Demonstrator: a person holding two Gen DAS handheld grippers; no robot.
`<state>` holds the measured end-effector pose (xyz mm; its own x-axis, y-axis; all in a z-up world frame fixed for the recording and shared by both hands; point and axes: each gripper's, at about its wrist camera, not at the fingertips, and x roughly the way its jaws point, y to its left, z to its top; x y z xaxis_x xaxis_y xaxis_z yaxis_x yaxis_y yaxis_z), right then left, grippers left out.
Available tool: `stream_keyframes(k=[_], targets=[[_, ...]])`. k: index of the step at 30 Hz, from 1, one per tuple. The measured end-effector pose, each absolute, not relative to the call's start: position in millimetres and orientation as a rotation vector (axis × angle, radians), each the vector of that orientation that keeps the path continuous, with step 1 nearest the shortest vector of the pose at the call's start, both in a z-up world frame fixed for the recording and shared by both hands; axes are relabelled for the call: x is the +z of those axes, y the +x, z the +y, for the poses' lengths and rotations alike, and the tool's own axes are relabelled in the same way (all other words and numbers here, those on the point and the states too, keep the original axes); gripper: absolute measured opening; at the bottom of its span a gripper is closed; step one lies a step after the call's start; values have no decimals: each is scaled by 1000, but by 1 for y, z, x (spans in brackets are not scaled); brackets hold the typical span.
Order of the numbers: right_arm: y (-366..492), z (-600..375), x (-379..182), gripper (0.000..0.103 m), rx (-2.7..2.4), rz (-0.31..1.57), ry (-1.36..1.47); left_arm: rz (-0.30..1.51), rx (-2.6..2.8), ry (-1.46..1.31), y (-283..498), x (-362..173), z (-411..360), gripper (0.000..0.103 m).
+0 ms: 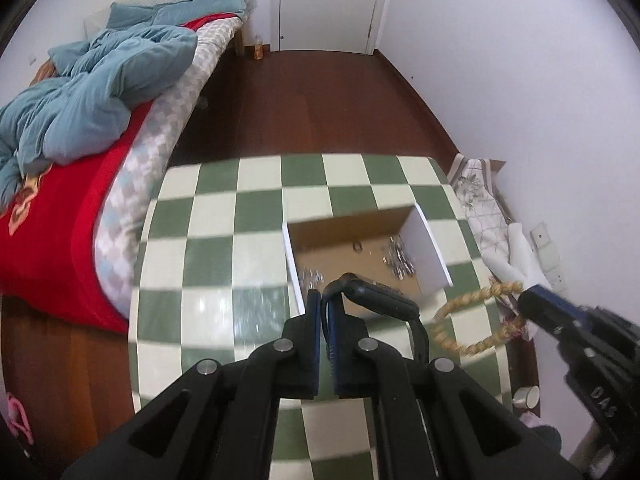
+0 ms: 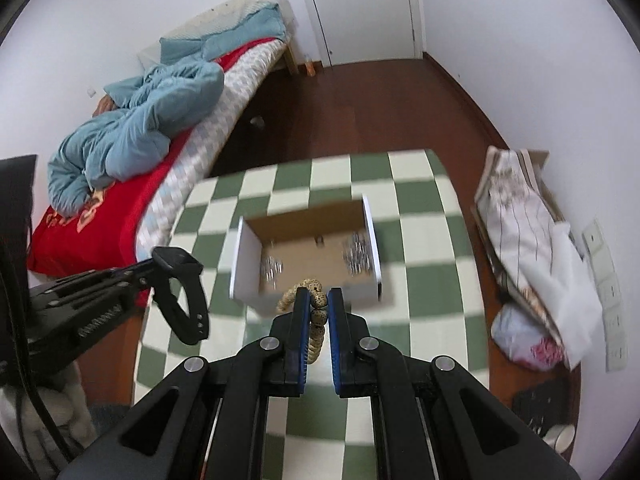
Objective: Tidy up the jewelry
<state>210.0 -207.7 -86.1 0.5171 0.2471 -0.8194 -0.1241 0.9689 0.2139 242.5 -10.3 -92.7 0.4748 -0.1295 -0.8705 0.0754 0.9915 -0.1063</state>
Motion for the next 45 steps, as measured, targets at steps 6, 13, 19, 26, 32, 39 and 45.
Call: stream_keyframes(k=[6,13,19,26,32,39,45], targets=[[272,-202,-93,9,220,1027,135,1146,-133,-51,293,-122,-13,1],[317,-204,-138,9,226,1114,177,1224,-129,-79,329,-162,-14,2],[335,-196,-173,9,231,1186,167,1269,-134,-90,340,-179,-17,5],[342,-192,-193,11,203,1260,120,1265,-69,-54,341,-176,-18,20],[332,-198,-185,87,116,1235,50,1179,42,-39,332,-156,-4,98],[320,-202,-186,101,28,1246,-40,1162,125,33,314,-157,2,103],[305,-207,-181,102,8,1233,-42,1143,160,32,295,-150,7,103]])
